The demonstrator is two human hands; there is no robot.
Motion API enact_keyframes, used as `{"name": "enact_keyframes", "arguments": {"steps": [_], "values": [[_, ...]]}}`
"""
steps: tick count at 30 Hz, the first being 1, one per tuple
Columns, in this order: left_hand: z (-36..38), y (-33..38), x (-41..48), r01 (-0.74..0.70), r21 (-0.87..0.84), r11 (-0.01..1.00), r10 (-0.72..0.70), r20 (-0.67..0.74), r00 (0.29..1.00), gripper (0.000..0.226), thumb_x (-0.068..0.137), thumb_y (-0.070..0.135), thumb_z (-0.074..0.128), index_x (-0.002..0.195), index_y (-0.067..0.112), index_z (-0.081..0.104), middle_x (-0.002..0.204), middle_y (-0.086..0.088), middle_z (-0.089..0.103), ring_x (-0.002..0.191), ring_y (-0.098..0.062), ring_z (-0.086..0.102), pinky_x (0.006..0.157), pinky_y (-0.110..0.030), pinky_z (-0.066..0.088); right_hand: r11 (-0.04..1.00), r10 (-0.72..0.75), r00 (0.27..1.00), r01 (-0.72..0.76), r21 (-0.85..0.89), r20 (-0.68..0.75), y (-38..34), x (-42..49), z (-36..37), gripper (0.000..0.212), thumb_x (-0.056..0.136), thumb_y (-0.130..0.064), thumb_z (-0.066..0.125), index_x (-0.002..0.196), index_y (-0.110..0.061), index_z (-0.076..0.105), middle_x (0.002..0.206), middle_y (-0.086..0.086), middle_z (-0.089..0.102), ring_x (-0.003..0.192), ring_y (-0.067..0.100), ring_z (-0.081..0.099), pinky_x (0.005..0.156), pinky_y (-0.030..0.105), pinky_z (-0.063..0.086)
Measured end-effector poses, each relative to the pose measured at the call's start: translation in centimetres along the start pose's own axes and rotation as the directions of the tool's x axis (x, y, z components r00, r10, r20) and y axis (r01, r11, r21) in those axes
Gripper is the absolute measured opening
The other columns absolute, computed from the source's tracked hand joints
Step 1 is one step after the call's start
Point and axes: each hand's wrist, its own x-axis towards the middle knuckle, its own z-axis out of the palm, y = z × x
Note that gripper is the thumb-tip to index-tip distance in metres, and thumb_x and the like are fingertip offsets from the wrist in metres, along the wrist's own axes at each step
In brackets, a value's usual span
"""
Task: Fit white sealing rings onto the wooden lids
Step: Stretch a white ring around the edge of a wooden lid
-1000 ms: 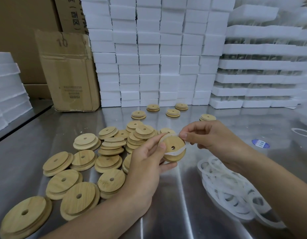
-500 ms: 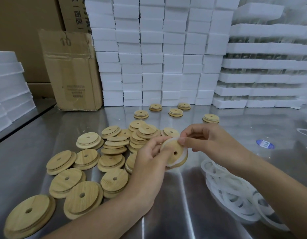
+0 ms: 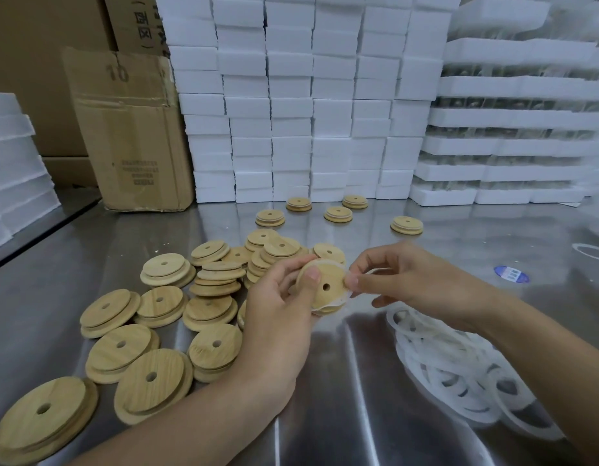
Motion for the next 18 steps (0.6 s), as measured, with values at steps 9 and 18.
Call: {"name": "enact_keyframes", "arguments": {"steps": [9,18], "values": [[-0.2,-0.1,0.3,0.037,0.085,0.996,-0.041,0.046,0.998,0.014,0.102,0.014,0.066,0.114,0.022,0.07,0.102,-0.002,0.082,0.104,-0.028,0.077,0.095,-0.05,0.061,0.992,-0.121,0.985,0.124,0.021,-0.121,-0.3,0.1,1.4,0.01,0.098,-0.024,0.073,0.092,-0.016,0.073,0.096,0.004,0.077,0.089,0.012,0.07,0.086,0.038,0.058],[-0.2,-0.3,0.1,0.027,0.08,0.996,-0.031,0.053,0.998,0.015,0.101,0.017,0.07,0.113,0.02,0.078,0.102,-0.001,0.083,0.1,-0.018,0.08,0.093,-0.047,0.064,0.999,-0.043,0.999,0.043,-0.017,0.007,0.0,0.0,-0.6,0.013,0.1,-0.028,0.069,0.092,-0.022,0.077,0.114,0.012,0.075,0.102,0.021,0.068,0.095,0.035,0.051]]}}
